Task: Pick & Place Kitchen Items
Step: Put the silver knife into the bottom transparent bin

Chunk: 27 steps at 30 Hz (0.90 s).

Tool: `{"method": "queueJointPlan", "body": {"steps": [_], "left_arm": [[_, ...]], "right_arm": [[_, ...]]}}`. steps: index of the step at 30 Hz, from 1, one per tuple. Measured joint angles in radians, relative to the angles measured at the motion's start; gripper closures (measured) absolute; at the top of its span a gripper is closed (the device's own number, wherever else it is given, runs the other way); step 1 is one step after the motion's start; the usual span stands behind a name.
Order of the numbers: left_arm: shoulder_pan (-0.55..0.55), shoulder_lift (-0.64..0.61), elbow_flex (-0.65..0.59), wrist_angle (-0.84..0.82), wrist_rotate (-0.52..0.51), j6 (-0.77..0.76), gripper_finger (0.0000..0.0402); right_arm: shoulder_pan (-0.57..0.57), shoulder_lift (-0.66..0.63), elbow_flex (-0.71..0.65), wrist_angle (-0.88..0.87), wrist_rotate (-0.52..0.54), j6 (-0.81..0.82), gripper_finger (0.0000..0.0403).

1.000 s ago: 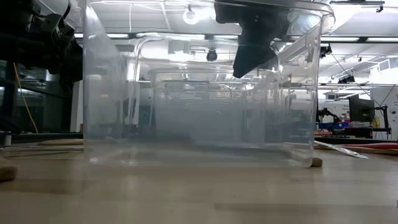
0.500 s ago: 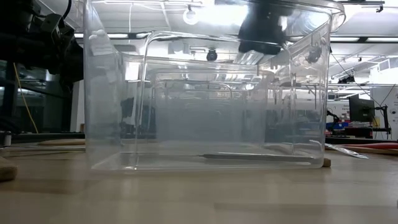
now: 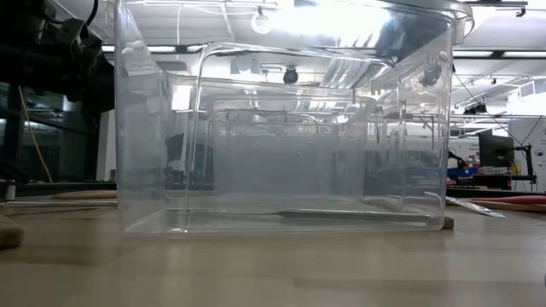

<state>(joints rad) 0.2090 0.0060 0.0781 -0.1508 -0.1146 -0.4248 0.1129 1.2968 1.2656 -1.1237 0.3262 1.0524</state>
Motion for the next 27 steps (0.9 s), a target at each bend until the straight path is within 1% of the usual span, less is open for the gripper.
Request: {"method": "queueJointPlan", "body": {"steps": [2,4,9,14,16,20,25,27], "left_arm": [[0.000,0.000,0.000,0.000,0.000,0.000,0.0258],[0.000,0.000,0.000,0.000,0.000,0.000,0.0258],[0.000,0.000,0.000,0.000,0.000,0.000,0.0258],[0.000,0.000,0.000,0.000,0.000,0.000,0.0258],[0.000,0.000,0.000,0.000,0.000,0.000,0.0258],[0.000,0.000,0.000,0.000,0.000,0.000,0.0258],[0.000,0.000,0.000,0.000,0.000,0.000,0.0258],[0.000,0.000,0.000,0.000,0.000,0.000,0.0258]], "right_arm": [[-0.011,-0.026,-0.011,-0.090,0.044,0.083,0.0188],[-0.022,-0.055,-0.035,-0.134,0.064,0.129,0.0188],[-0.062,-0.096,-0.127,-0.126,0.036,0.123,0.0187],[-0.089,-0.100,-0.207,-0.112,0.031,0.114,0.0187],[-0.098,-0.100,-0.241,-0.097,0.024,0.114,0.0187],[-0.114,-0.100,-0.316,-0.021,-0.036,0.121,0.0188],[-0.141,-0.093,-0.426,0.127,-0.076,0.168,0.0188],[-0.162,-0.093,-0.462,0.158,-0.083,0.200,0.0188]]}}
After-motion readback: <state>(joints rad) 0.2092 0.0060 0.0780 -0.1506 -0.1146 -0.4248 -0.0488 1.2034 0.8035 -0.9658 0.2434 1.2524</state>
